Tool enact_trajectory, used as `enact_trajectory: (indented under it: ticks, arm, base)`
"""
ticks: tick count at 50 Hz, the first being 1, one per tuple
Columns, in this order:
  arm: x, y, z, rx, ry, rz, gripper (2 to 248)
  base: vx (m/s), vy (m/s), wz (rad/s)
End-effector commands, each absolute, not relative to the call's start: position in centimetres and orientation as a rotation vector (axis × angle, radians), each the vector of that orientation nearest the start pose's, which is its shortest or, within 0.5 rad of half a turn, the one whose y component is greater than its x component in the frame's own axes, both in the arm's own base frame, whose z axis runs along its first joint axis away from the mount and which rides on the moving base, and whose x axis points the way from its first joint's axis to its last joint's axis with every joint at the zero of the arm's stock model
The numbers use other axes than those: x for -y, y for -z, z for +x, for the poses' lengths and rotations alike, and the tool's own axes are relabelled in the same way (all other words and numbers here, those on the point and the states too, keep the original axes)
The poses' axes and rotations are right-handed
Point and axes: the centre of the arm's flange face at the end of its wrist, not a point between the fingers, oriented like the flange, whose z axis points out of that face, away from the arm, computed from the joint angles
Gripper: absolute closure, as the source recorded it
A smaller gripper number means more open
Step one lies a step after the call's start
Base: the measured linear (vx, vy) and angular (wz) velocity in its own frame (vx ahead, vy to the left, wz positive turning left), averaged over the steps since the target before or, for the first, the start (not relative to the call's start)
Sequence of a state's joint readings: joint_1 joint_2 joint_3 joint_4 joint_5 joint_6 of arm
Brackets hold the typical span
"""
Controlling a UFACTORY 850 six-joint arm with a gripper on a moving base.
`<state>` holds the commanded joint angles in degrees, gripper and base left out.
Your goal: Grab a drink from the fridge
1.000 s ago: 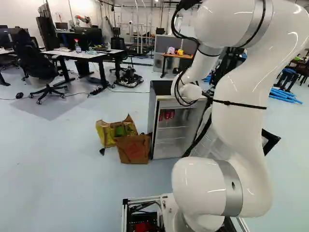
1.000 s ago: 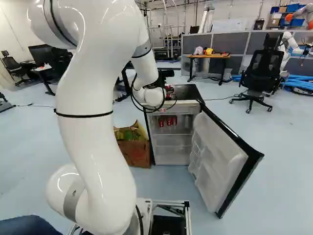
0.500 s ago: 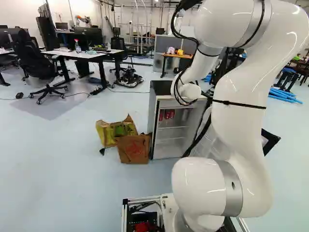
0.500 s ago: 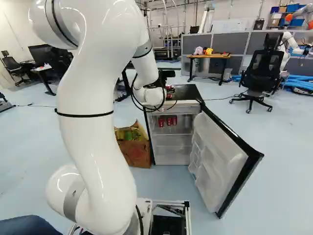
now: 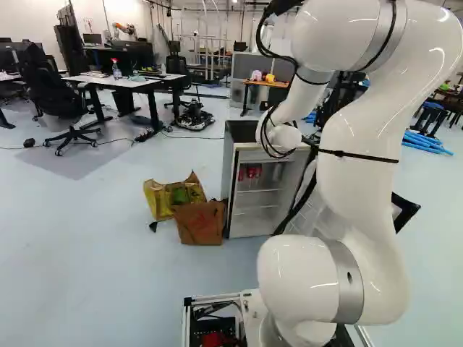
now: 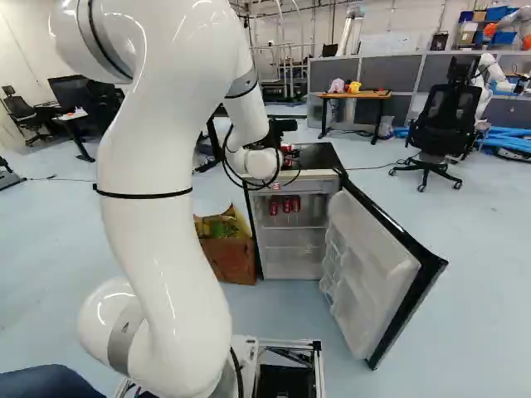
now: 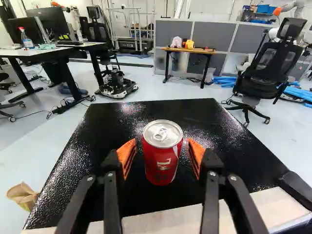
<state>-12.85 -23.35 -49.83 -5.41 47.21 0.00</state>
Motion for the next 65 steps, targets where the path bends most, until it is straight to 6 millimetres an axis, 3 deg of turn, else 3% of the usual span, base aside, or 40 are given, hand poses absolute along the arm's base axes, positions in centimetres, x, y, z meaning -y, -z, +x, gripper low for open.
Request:
enact_trajectory:
  ticks: [1,2,6,7,11,12,28,65]
  arm:
    - [12.0,-38.2,55.2,-0.141,1.946,-2.610,105]
    - [12.0,-38.2,55.2,-0.141,1.946,-2.610,70]
    - [12.0,-38.2,55.2,-0.141,1.946,-2.610,70]
    - [12.0,-38.2,55.2,-0.141,1.946,-2.610,34]
    - [12.0,-38.2,55.2,-0.141,1.946,-2.610,34]
    - [12.0,-38.2,55.2,-0.141,1.946,-2.610,3]
    - [11.9,-38.3,54.6,-0.143,1.942,-2.613,3]
    - [11.4,-38.9,47.5,-0.180,1.903,-2.651,3]
  base:
    - [0.000,0.000,0.000]
    - [0.000,0.000,0.000]
    - [0.000,0.000,0.000]
    - [0.000,0.000,0.000]
    - [0.000,0.000,0.000]
    - [0.000,0.000,0.000]
    - [0.000,0.000,0.000]
    - [0.000,0.000,0.000]
